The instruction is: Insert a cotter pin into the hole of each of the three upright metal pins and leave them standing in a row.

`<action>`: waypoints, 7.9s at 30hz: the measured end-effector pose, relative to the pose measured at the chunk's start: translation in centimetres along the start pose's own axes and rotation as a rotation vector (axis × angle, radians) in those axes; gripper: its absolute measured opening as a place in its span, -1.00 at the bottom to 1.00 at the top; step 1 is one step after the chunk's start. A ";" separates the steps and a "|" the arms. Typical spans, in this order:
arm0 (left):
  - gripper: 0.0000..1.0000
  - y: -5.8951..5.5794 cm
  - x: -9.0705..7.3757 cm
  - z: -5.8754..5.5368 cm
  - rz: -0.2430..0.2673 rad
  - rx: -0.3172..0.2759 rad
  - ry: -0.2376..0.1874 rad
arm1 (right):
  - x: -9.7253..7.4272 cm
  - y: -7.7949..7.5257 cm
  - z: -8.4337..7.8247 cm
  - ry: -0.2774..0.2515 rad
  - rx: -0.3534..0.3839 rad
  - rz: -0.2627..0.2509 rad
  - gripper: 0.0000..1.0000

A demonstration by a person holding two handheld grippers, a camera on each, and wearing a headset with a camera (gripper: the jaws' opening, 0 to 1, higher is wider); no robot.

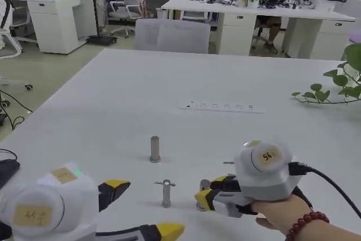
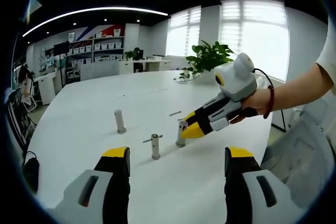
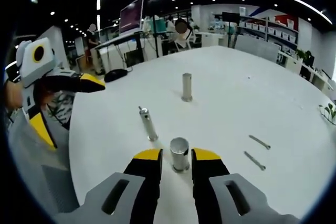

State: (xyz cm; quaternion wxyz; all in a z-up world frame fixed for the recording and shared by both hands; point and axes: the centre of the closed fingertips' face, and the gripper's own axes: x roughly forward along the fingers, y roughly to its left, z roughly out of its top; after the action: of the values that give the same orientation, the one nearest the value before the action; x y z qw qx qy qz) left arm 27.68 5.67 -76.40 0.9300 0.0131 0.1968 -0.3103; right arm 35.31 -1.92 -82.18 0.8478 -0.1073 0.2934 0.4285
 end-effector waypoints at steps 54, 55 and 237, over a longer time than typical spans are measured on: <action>0.39 0.6 0.0 -0.2 0.026 -0.010 -0.021 | -2.9 -11.1 -2.1 0.164 -0.076 -0.080 -0.56; 0.39 0.6 0.0 -0.2 0.028 -0.012 -0.021 | -2.8 -11.3 -2.2 0.174 -0.084 -0.078 -0.56; -1.00 -5.1 2.9 1.6 -0.295 -0.229 0.071 | -7.3 6.3 1.7 0.121 -0.450 0.380 -0.70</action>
State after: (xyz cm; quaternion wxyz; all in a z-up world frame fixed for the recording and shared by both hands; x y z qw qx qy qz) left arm 27.38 -0.36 -75.47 0.8623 -0.1111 0.2633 -0.4182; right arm 27.64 -2.17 -76.06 0.6885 -0.2609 0.2560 0.6264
